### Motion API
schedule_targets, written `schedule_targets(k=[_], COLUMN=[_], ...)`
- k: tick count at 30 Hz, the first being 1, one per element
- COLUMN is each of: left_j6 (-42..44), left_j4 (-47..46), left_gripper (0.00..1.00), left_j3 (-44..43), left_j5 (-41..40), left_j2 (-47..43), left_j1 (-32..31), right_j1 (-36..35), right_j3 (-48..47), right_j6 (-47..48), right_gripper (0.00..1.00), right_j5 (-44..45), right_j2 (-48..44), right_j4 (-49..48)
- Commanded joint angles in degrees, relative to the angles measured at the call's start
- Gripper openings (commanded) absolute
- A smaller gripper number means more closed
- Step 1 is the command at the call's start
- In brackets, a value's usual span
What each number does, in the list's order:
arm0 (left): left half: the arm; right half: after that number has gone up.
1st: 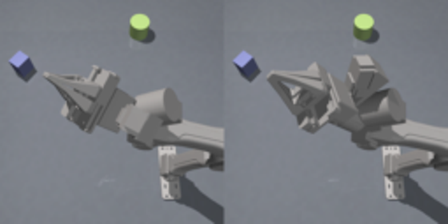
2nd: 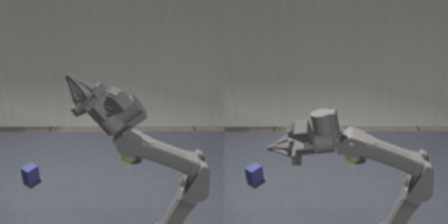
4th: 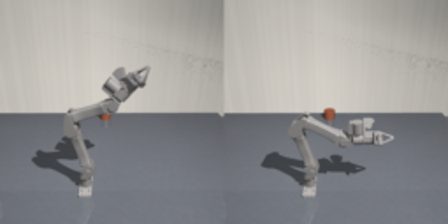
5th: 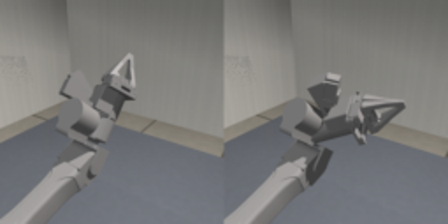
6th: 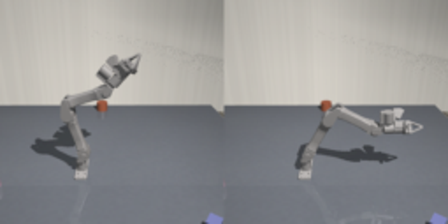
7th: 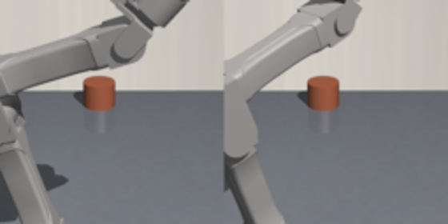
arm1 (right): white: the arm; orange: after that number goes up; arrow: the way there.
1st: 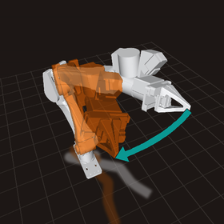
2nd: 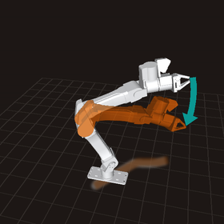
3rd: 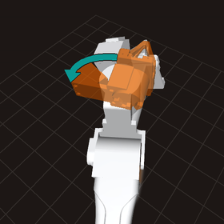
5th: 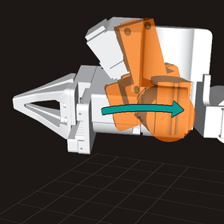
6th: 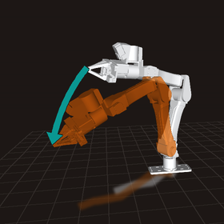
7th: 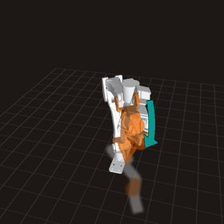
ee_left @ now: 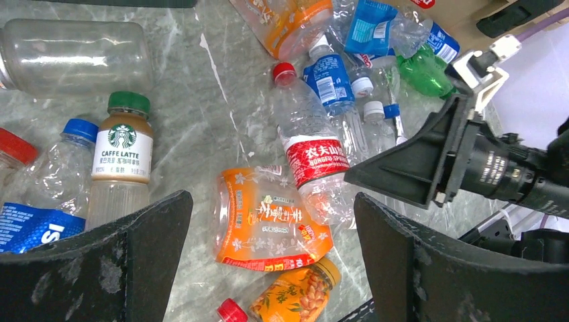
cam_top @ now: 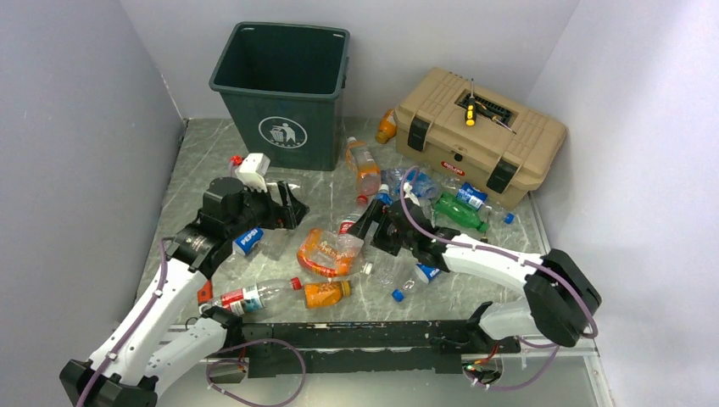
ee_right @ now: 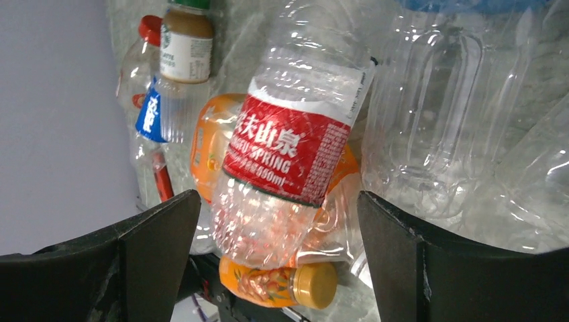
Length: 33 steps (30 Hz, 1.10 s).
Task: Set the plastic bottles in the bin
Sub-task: Pick up the plastic bottle at the center of the board.
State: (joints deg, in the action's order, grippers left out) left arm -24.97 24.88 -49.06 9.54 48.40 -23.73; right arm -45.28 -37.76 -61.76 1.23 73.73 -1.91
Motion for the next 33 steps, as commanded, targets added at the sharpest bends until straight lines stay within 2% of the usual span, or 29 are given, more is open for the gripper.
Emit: schedule_targets(k=[1,8,11,16,20,25,29,33], left_j6=[-1.3,-1.6,-1.6,-1.5,-1.4,-1.3,-1.3,-1.4], left_j4=[-0.2,0.4,0.5,0.4,0.4,0.4,0.2,0.4], left_gripper=[0.96,0.95,0.95,0.95,0.95,0.95,0.95,0.95], left_j3=[-0.3,-0.9,-0.7,-0.6,-0.8,-0.9,-0.6,-0.6], left_j5=[-1.6,-0.9,-1.1,-1.4,-1.0,-1.0,-1.6,-3.6], left_j2=[-0.8,0.0,-0.1,-0.3,0.3,0.2,-0.6,-1.7], left_j1=[-0.4,-0.4,-0.4,-0.4,-0.4,-0.4,-0.4,-0.4], right_j1=[0.4,0.5,0.5,0.5,0.5,0.5,0.4,0.3], right_j3=[-3.5,-5.1,-5.3,-4.7,-3.3,-1.2,1.3,3.6], right_j6=[-5.7,-6.8,-7.2,-7.8,-7.1,-3.5,4.1,16.7], right_gripper=[0.9,0.87,0.82,0.72,0.57,0.4,0.37,0.35], right_j5=[0.4,-0.4,-1.0,-2.8,-2.6,-1.6,-1.3,-3.3], right_j2=[3.5,8.2,10.0,12.4,12.0,7.5,-0.3,-10.9], right_j4=[-1.8,-3.4,-5.4,-8.3,-10.7,-11.5,-11.8,-10.4])
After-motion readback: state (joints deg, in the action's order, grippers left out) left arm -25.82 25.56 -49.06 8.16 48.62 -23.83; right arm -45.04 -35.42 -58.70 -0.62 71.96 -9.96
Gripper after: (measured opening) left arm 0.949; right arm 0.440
